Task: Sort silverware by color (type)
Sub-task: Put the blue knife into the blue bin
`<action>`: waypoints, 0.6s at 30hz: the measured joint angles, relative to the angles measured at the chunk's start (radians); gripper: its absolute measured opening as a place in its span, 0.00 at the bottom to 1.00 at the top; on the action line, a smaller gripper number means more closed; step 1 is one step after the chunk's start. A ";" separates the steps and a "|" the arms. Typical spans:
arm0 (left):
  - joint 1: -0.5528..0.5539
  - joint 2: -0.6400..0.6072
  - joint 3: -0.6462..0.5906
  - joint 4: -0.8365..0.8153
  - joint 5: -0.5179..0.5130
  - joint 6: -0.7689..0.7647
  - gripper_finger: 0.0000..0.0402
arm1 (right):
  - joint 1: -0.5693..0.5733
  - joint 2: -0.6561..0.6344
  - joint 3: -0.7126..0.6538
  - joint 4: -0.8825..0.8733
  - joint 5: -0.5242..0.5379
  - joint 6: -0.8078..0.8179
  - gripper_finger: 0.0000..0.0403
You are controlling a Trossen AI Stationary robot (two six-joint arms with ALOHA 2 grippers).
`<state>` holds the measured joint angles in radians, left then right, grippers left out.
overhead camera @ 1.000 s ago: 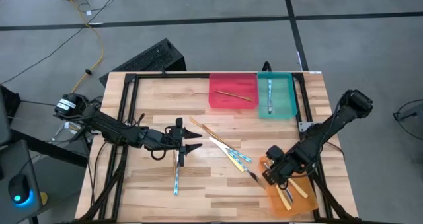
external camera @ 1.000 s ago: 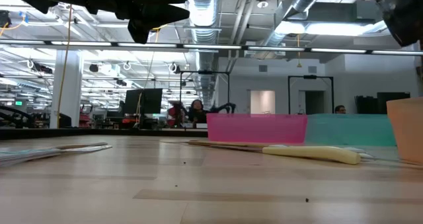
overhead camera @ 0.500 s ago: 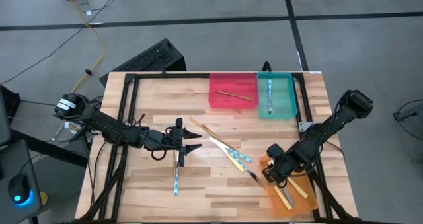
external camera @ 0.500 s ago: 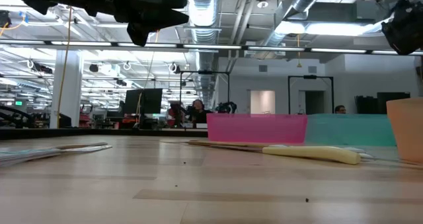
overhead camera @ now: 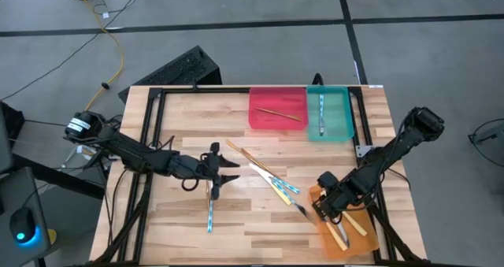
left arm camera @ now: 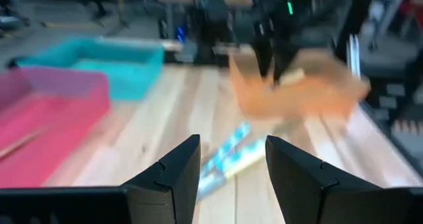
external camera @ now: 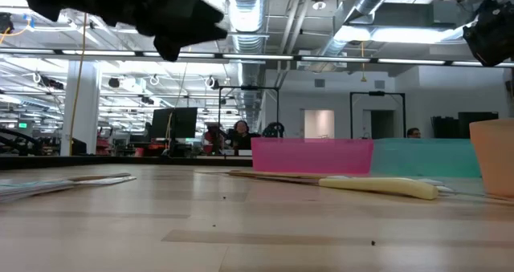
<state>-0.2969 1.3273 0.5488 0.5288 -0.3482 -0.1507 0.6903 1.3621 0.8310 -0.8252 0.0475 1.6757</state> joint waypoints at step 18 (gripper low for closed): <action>-0.161 0.000 0.000 -0.413 0.337 0.229 0.38 | 0.000 0.000 0.001 0.022 0.003 0.000 0.44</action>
<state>-0.4579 1.3273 0.5488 0.1154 -0.0109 0.0784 0.6903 1.3624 0.8318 -0.8031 0.0509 1.6760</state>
